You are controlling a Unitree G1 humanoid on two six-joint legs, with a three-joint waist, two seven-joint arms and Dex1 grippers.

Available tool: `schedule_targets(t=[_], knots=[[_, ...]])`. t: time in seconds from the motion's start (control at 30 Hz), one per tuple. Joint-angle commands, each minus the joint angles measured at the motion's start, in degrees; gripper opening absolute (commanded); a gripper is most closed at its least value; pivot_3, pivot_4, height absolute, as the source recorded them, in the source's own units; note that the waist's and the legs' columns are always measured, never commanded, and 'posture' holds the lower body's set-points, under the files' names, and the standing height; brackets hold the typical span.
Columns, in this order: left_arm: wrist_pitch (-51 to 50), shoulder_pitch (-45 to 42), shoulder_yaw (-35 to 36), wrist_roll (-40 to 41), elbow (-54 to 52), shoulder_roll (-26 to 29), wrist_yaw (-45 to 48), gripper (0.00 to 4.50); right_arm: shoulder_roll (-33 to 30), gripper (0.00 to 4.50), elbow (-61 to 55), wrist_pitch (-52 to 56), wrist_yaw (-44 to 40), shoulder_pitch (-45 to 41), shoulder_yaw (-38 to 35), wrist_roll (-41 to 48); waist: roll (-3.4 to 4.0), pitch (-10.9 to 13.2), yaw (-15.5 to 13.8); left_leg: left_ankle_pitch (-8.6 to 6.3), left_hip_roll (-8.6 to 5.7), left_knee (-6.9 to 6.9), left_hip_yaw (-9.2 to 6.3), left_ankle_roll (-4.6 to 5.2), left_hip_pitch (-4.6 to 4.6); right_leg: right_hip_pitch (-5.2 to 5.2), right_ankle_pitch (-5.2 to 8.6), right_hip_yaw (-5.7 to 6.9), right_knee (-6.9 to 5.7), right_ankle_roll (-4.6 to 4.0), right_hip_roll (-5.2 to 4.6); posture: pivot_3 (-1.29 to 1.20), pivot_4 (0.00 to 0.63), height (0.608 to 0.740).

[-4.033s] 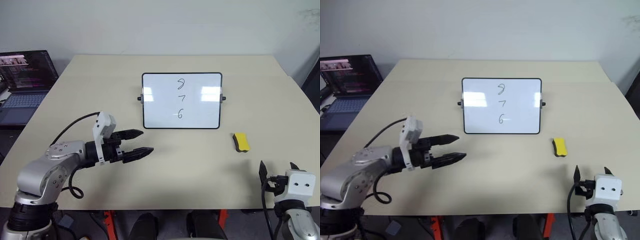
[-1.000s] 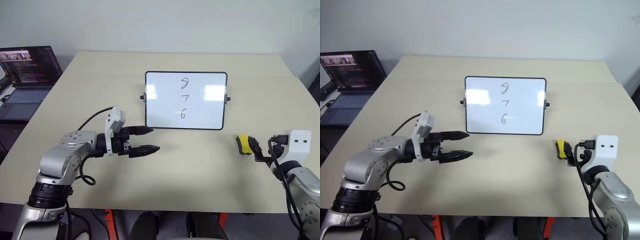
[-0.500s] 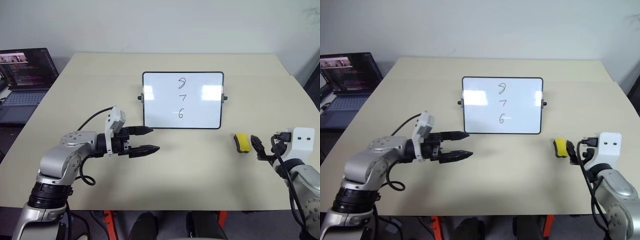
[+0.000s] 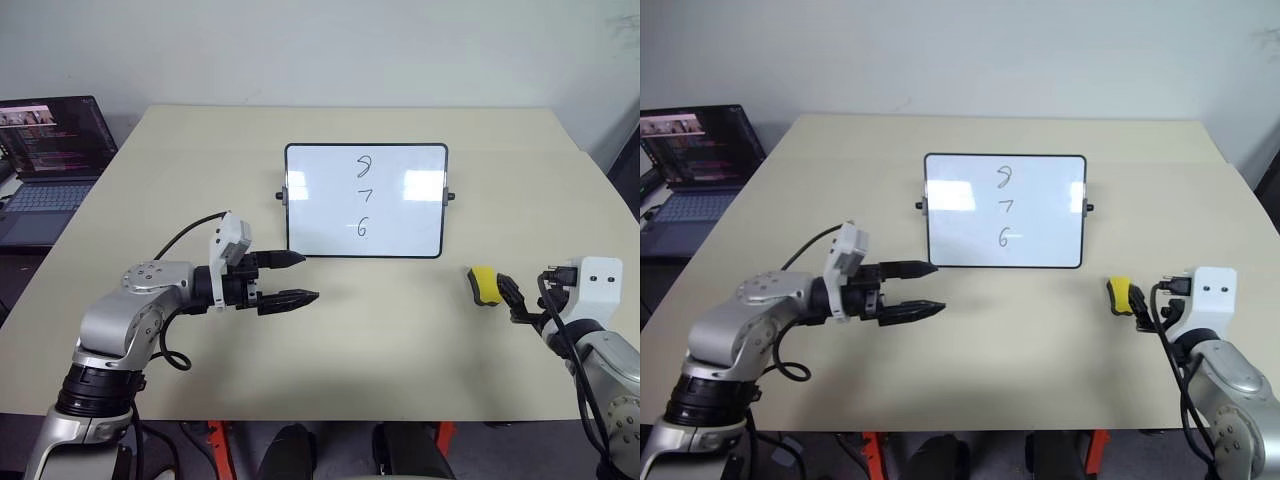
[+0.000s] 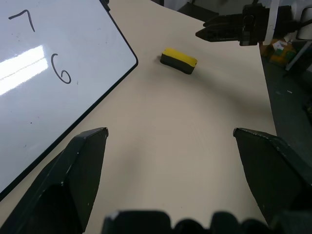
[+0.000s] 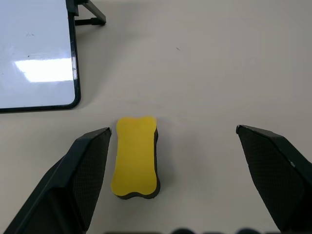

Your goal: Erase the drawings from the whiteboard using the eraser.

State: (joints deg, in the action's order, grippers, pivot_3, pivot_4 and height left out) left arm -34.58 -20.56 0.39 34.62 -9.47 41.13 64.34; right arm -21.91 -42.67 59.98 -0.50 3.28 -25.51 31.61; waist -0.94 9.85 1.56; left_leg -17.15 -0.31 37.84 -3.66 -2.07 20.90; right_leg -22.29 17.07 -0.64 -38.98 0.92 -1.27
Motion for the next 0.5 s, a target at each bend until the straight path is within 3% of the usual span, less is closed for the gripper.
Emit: schedule_targets(t=[0.03,0.5], knots=[[2.95,-0.97,0.74,-0.9,-0.82,-0.32,0.14,4.5,0.21,4.48,-2.15,0.0,-0.33,-0.04,0.44,0.3,0.0,0.0,0.0,0.0,0.0,0.0,0.01,0.0,0.0,0.0,0.0,-0.01,0.0,0.0,0.0,0.0,0.15,0.74],[9.88,-3.21,1.24,-0.67,-1.21,-3.34,1.94,4.5,0.46,4.48,-1.67,-0.18,-0.93,-0.26,1.4,-0.14,0.0,0.0,-0.01,0.0,0.0,0.0,0.01,0.0,0.0,0.0,0.0,0.0,0.0,0.0,0.0,0.0,0.15,0.74]])
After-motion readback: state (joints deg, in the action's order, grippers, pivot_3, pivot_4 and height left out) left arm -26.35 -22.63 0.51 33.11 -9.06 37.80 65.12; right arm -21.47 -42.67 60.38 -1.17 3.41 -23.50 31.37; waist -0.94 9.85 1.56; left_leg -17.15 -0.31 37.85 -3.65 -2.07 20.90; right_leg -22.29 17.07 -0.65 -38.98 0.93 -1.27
